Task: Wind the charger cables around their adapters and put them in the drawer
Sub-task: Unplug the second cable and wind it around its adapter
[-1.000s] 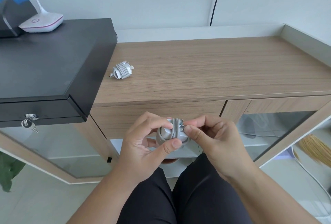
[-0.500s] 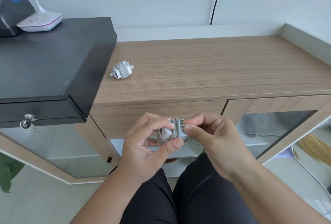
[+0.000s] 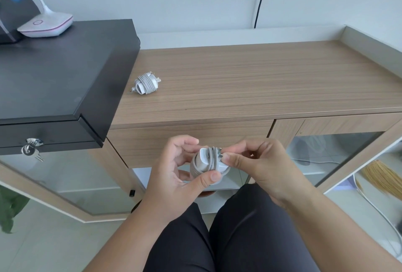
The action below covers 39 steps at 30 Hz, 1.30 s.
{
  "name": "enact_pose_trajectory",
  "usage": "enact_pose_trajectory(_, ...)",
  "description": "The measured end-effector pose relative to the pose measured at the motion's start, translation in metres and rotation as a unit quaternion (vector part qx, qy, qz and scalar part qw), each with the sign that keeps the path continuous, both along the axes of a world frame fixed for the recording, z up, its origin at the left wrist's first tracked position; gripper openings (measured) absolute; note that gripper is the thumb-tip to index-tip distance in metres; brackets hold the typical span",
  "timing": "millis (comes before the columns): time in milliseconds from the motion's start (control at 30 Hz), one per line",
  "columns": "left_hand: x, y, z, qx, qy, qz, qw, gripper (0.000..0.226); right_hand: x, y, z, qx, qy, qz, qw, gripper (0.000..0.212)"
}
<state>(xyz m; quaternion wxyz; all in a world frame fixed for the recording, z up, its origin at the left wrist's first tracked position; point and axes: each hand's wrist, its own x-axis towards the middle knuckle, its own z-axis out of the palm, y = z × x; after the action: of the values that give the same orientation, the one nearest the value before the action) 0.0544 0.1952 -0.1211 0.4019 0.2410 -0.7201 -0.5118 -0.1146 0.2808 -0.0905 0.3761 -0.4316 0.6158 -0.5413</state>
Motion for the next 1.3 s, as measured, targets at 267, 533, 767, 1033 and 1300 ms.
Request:
enact_pose_trajectory(267, 0.000, 0.001, -0.007, -0.048, -0.037, 0.015, 0.998, 0.047, 0.012, 0.011, 0.008, 0.022, 0.246, -0.074, 0.966, 0.011)
enact_pose_trajectory(533, 0.000, 0.004, -0.003, -0.077, -0.022, -0.009, 0.997, 0.040, 0.004, 0.018, 0.003, -0.027, 0.222, -0.005, 0.975, 0.010)
enact_pose_trajectory(767, -0.002, 0.005, -0.001, -0.067, -0.004, -0.019, 0.998, 0.040, -0.003, 0.015, 0.000, -0.085, 0.141, 0.025, 0.986, 0.004)
enact_pose_trajectory(1033, -0.004, 0.003, 0.003, -0.015, 0.027, -0.009, 0.999, 0.041, -0.006, 0.017, -0.001, -0.079, -0.019, 0.021, 0.996, 0.018)
enact_pose_trajectory(1300, -0.006, 0.003, 0.004, -0.045, 0.013, -0.002, 0.999, 0.041, -0.001, 0.014, -0.001, -0.078, 0.100, -0.012, 0.992, 0.008)
